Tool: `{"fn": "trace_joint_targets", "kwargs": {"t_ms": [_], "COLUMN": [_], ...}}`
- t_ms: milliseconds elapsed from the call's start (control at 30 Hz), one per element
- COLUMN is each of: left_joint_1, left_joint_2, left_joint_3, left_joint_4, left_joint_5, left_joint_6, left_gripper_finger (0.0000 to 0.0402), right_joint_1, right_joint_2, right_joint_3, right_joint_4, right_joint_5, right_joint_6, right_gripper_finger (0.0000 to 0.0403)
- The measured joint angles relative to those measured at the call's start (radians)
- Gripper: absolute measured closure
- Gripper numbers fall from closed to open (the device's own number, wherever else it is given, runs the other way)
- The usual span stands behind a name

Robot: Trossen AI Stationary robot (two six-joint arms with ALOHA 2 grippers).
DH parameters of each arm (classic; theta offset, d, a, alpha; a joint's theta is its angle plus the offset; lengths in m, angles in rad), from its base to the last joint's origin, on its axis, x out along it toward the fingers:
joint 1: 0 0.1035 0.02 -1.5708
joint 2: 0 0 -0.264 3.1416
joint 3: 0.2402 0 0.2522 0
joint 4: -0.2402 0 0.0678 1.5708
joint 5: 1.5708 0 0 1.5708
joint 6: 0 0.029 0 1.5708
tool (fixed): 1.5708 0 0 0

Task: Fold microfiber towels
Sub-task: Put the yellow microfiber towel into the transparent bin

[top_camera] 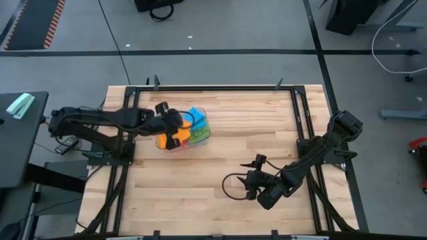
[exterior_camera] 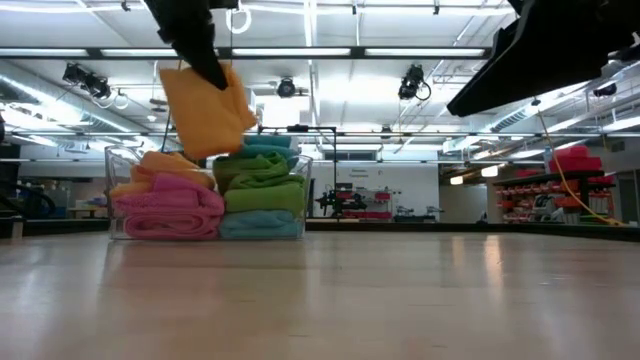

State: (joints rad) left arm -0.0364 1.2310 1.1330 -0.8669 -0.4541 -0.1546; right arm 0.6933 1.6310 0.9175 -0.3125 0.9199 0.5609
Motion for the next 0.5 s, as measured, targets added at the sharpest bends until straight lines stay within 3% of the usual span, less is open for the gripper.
{"fn": "trace_joint_targets", "kwargs": {"t_ms": [267, 500], "left_joint_1": [-0.074, -0.108], "left_joint_2": [0.083, 0.150], "left_joint_3": [0.008, 0.128], "left_joint_4": [-0.155, -0.270], "left_joint_5": [-0.063, -0.093], "left_joint_6": [-0.071, -0.097], "left_gripper_finger": [0.0373, 0.0369], "right_joint_1": [0.001, 0.000], "right_joint_2": [0.000, 0.000], "right_joint_3": [0.001, 0.001], "right_joint_4": [0.018, 0.024], "right_joint_5": [0.024, 0.029], "right_joint_6": [-0.005, -0.011], "right_gripper_finger": [0.0148, 0.0148]}}
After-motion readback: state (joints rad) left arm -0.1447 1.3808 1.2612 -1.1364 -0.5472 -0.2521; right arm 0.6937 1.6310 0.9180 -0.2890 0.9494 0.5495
